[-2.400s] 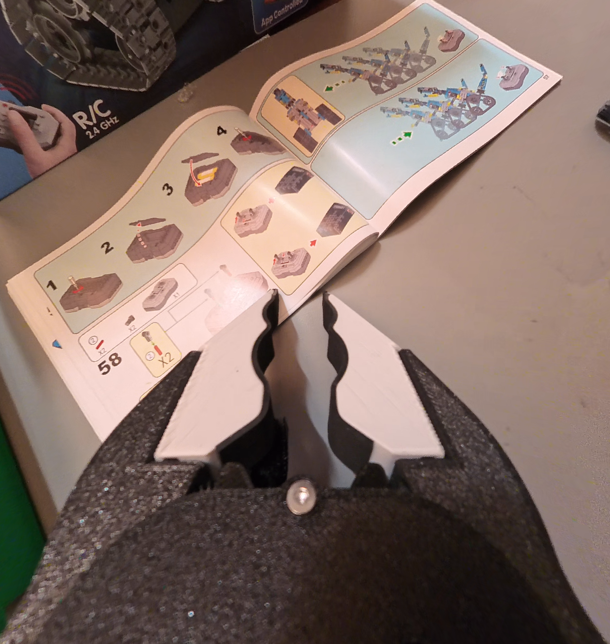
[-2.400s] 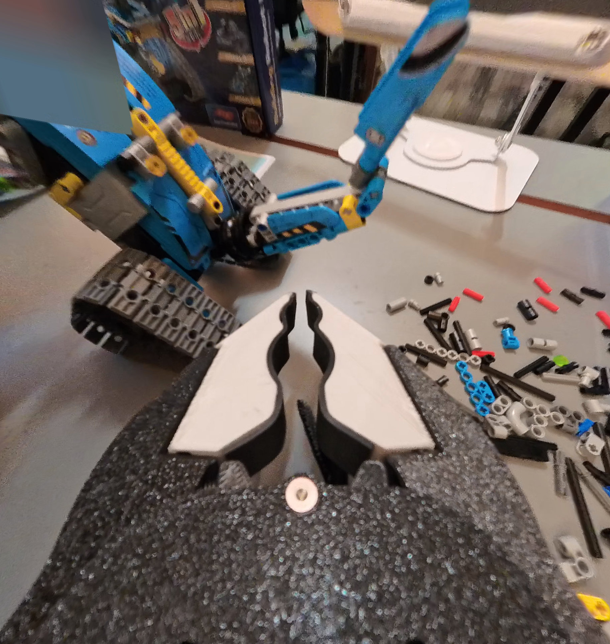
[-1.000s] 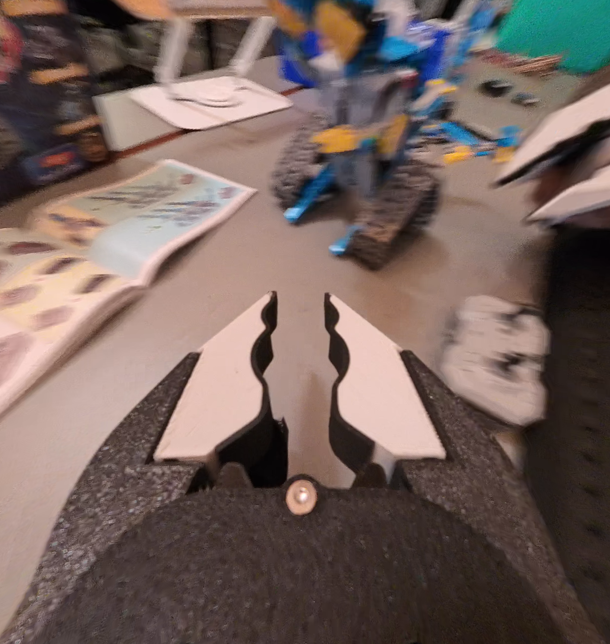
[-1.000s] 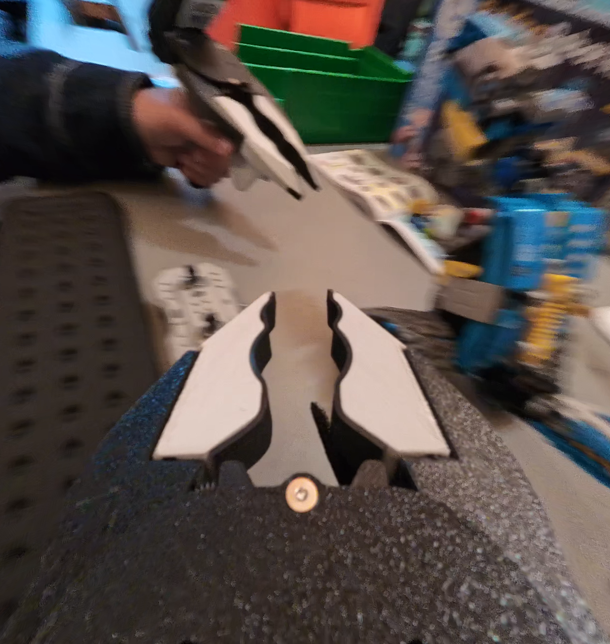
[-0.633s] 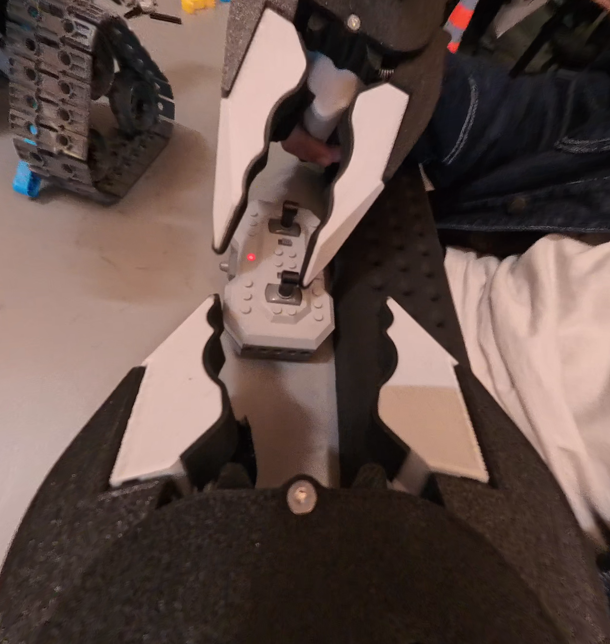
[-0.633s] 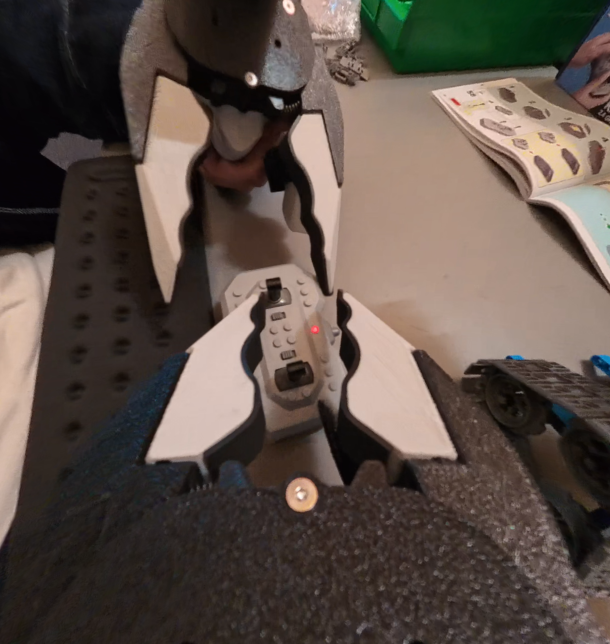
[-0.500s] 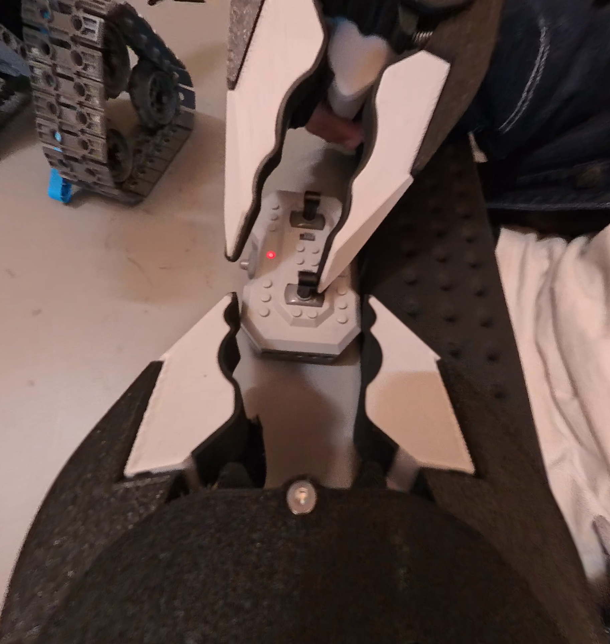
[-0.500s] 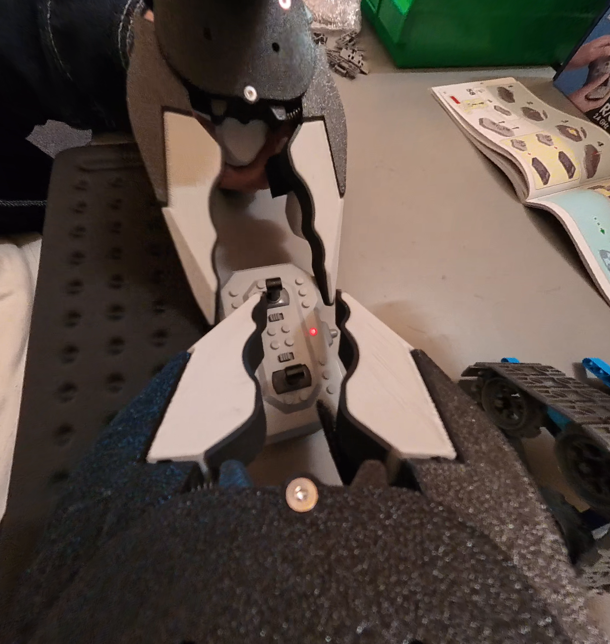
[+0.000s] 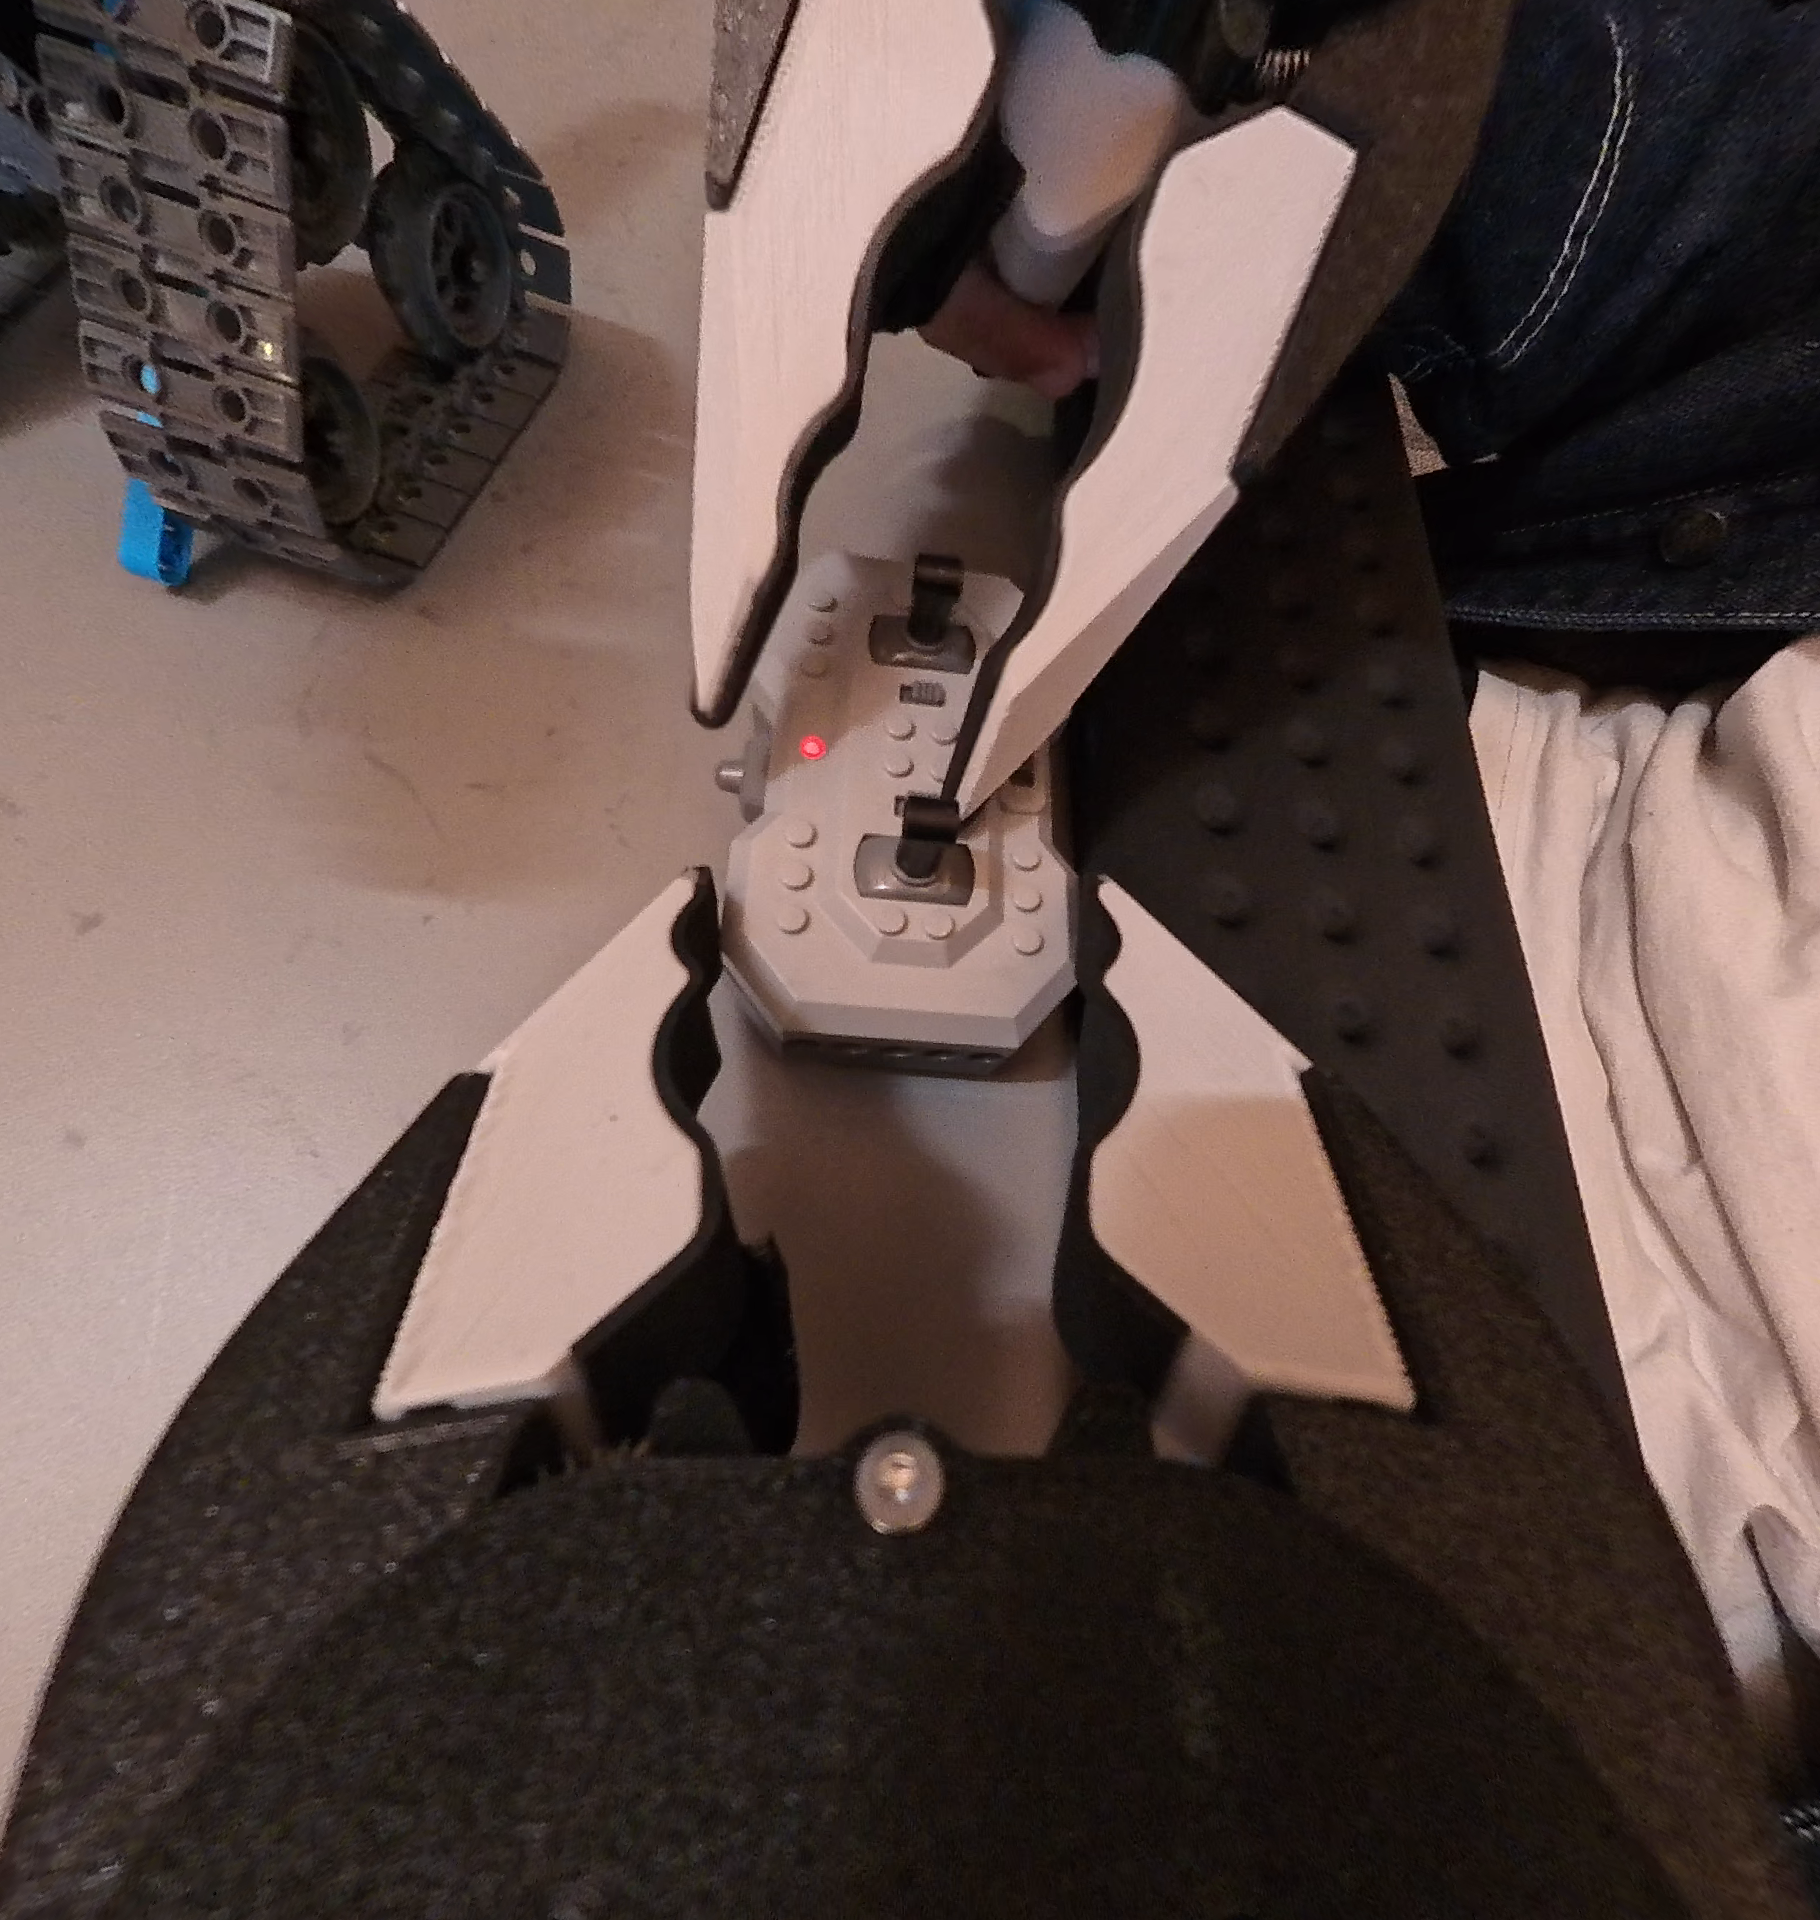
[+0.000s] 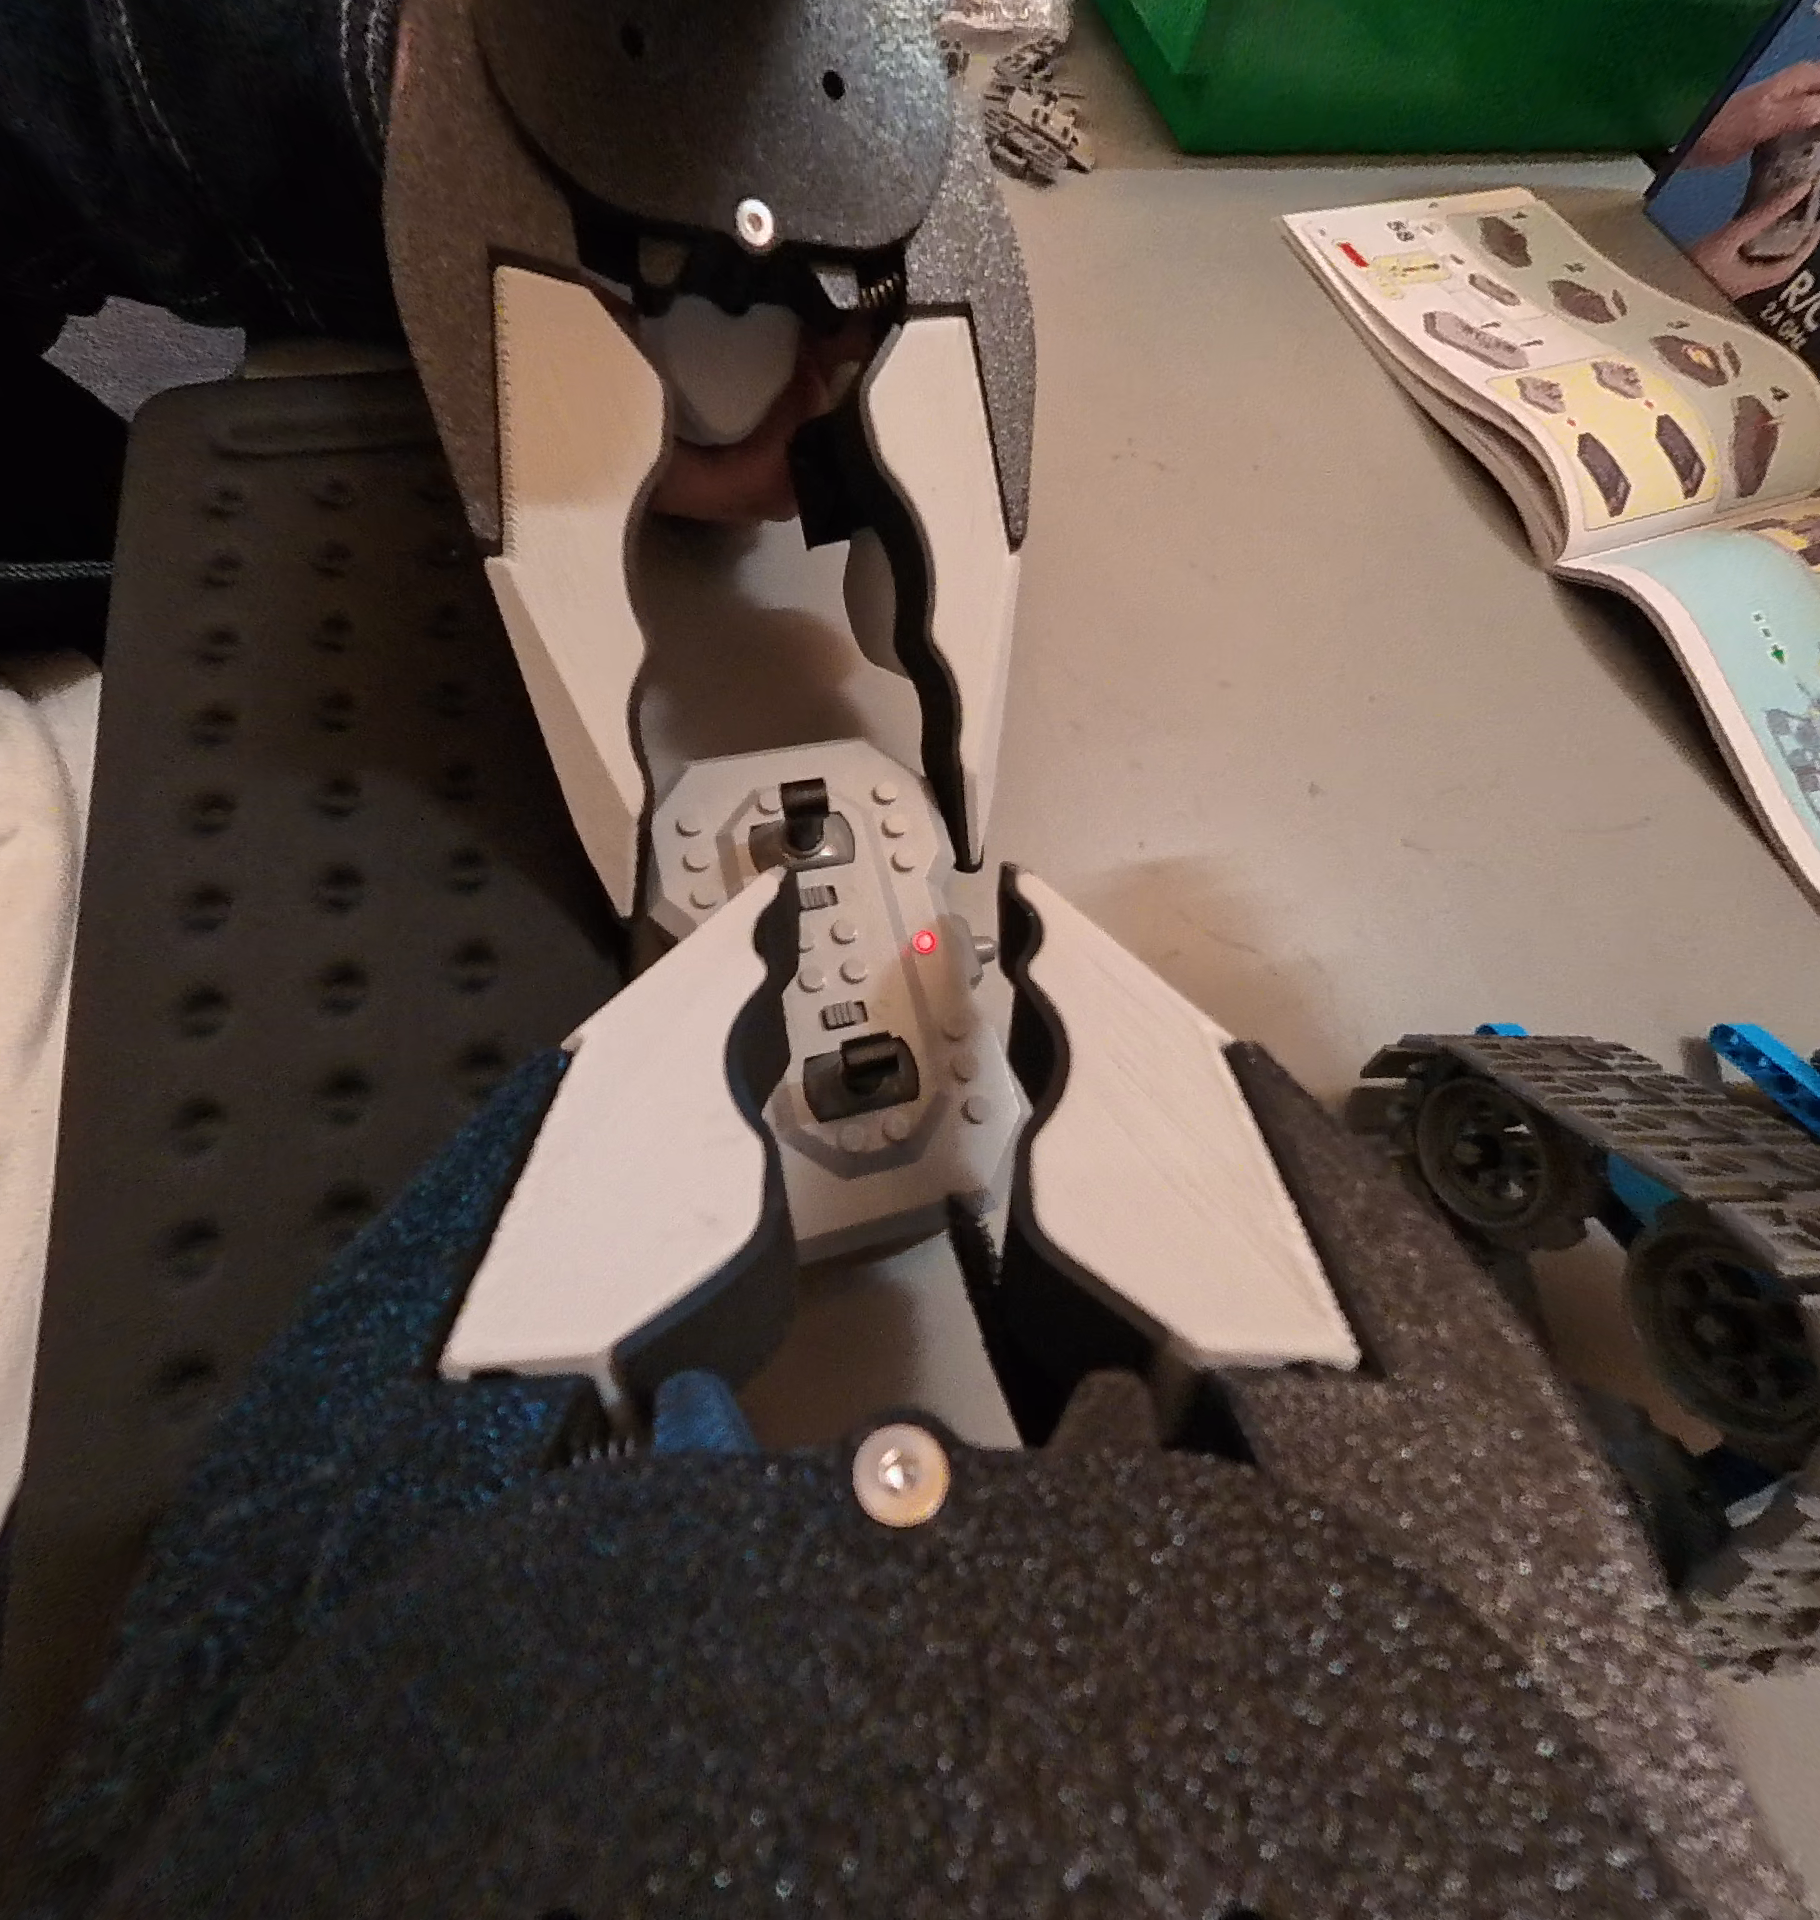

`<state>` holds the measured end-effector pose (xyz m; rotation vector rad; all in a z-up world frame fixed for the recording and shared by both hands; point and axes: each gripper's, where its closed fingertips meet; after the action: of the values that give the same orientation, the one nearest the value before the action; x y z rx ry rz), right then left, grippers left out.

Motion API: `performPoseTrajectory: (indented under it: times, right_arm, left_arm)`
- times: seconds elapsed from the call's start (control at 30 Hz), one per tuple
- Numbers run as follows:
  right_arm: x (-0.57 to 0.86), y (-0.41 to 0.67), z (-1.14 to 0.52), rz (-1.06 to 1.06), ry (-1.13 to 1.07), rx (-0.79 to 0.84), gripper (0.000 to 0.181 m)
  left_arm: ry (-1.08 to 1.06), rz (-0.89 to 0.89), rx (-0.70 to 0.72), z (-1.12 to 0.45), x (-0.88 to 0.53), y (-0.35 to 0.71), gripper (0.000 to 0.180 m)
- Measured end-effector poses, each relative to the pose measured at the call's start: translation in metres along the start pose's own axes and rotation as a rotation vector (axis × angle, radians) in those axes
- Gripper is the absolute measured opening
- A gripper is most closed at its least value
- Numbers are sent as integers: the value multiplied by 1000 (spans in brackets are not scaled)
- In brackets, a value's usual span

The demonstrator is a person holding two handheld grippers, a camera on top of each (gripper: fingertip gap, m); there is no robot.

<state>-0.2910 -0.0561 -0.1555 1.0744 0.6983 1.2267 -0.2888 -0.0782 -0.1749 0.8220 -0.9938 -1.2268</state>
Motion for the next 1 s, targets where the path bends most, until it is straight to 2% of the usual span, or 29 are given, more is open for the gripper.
performPoseTrajectory:
  times: [0.17, 0.37, 0.47, 0.57, 0.8, 1.0]
  right_arm:
    - [3, -1, -1, -7, -9, -9, 40]
    - [-4, 4, -1, 23, 13, 16, 32]
    - [-10, 18, -2, -8, 40, 89, 38]
    - [-2, 15, -5, 32, -14, 63, 35]
    - [5, 13, -6, 7, -32, 54, 46]
    - [4, 13, -7, -9, -23, 57, 43]
  left_arm:
    - [6, -5, 0, 0, 0, 0, 68]
    - [1, 3, -1, 0, 0, 0, 67]
    - [2, 4, -1, 0, 0, 0, 68]
    - [0, 4, -1, 0, 0, -1, 67]
    - [0, 1, -1, 0, 0, -1, 67]
    - [5, 2, -1, 0, 0, -1, 68]
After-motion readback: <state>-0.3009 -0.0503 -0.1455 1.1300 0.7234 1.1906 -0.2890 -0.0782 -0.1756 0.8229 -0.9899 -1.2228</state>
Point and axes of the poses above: each gripper's, where its closed fingertips meet, z back along the fingers, y out of its top, x = y × z across the jaws, and after that the axes turned 14 degrees about x, right-handed
